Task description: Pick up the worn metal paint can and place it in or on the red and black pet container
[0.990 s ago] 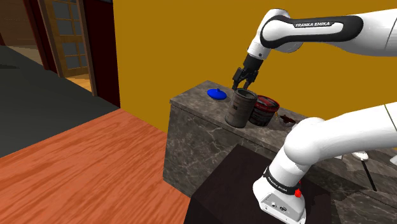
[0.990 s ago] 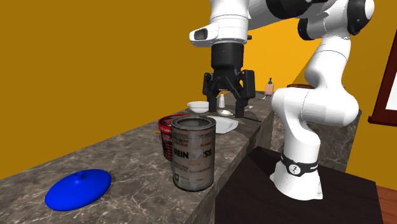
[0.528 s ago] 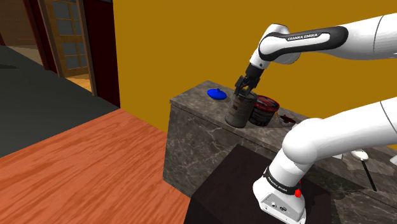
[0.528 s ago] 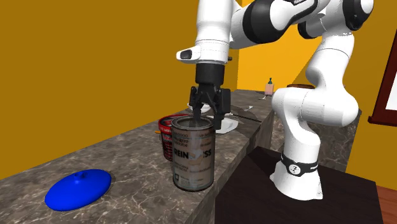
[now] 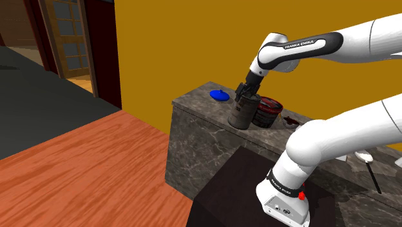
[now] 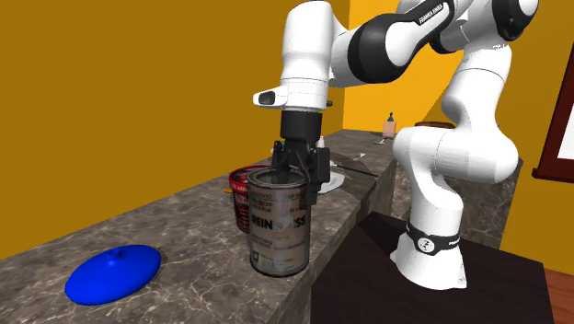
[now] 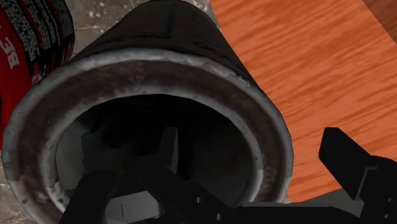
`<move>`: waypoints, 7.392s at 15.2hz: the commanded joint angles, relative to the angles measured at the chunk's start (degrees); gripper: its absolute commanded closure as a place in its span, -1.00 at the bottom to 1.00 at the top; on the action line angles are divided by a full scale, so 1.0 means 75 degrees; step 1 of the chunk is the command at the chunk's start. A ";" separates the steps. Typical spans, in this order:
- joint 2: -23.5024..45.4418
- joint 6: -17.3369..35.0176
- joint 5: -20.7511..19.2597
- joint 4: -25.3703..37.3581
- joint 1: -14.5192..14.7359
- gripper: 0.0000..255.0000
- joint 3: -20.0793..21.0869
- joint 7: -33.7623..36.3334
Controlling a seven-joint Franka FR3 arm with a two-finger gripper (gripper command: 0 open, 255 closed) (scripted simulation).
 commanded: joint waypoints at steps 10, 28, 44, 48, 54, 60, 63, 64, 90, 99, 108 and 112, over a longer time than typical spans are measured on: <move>0.0020 0.0030 0.0002 -0.0007 0.0004 1.00 -0.0005 -0.0002; -0.0347 -0.1431 0.0109 0.1092 0.0038 1.00 0.0244 0.0112; -0.0321 -0.3052 0.0266 0.2743 0.0138 1.00 0.0455 0.0193; -0.0245 -0.3440 0.0305 0.3205 0.0168 1.00 0.0493 0.0206; -0.0087 -0.4015 0.0365 0.3939 0.0216 1.00 0.0537 0.0220; 0.0087 -0.4635 0.0238 0.4748 0.0133 1.00 0.0140 -0.0284; 0.0248 -0.4983 0.0106 0.5283 0.0059 1.00 -0.0292 -0.0808; 0.0320 -0.5098 0.0068 0.5479 0.0042 1.00 -0.0441 -0.0987; 0.0371 -0.4198 -0.0415 0.4752 -0.0255 1.00 -0.1740 -0.2354; 0.0181 -0.3354 -0.0571 0.3730 -0.0362 1.00 -0.1864 -0.2355; 0.0194 -0.3347 -0.0560 0.3733 -0.0373 -1.00 -0.1857 -0.2363; 0.0186 -0.3352 -0.0563 0.3729 -0.0377 -1.00 -0.1854 -0.2362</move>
